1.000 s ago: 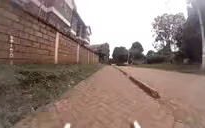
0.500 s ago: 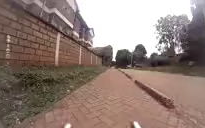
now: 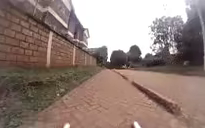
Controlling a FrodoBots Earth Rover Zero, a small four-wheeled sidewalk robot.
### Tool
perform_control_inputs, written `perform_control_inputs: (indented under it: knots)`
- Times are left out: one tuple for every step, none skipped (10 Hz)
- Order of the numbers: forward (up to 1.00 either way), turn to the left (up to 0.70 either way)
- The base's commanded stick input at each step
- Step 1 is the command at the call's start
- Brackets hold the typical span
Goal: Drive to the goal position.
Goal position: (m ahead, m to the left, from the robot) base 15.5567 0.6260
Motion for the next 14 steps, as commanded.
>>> perform_control_inputs:
  knots:
    - [0.5,0.0]
    - [0.5,0.0]
    - [0.5,0.0]
    - [0.5,0.05]
    - [0.5,0.09]
    - [0.5,-0.5]
    - [0.5,-0.5]
    - [0.5,-0.42]
    - [0.5,-0.19]
    - [0.5,0.0]
    - [0.5,0.0]
    - [0.5,0.0]
    - [0.5,0.0]
    - [0.5,0.0]
